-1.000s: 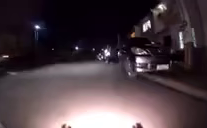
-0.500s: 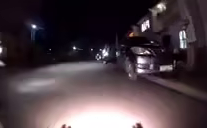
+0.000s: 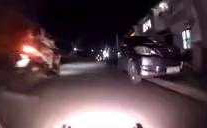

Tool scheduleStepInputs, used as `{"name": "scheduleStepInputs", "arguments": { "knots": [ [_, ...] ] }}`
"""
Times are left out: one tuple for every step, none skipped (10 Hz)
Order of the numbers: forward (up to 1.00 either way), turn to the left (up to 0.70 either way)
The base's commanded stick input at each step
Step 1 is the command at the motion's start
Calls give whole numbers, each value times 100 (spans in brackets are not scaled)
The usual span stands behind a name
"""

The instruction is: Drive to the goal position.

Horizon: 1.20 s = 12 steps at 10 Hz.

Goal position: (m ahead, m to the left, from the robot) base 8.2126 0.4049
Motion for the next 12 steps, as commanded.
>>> {"name": "scheduleStepInputs", "arguments": {
  "knots": [
    [60, 0],
    [60, 0],
    [60, 0],
    [60, 0],
    [60, 0],
    [60, 0],
    [60, 0],
    [60, 0],
    [60, 0],
    [60, 0],
    [60, 0],
    [60, -11]
  ]
}}
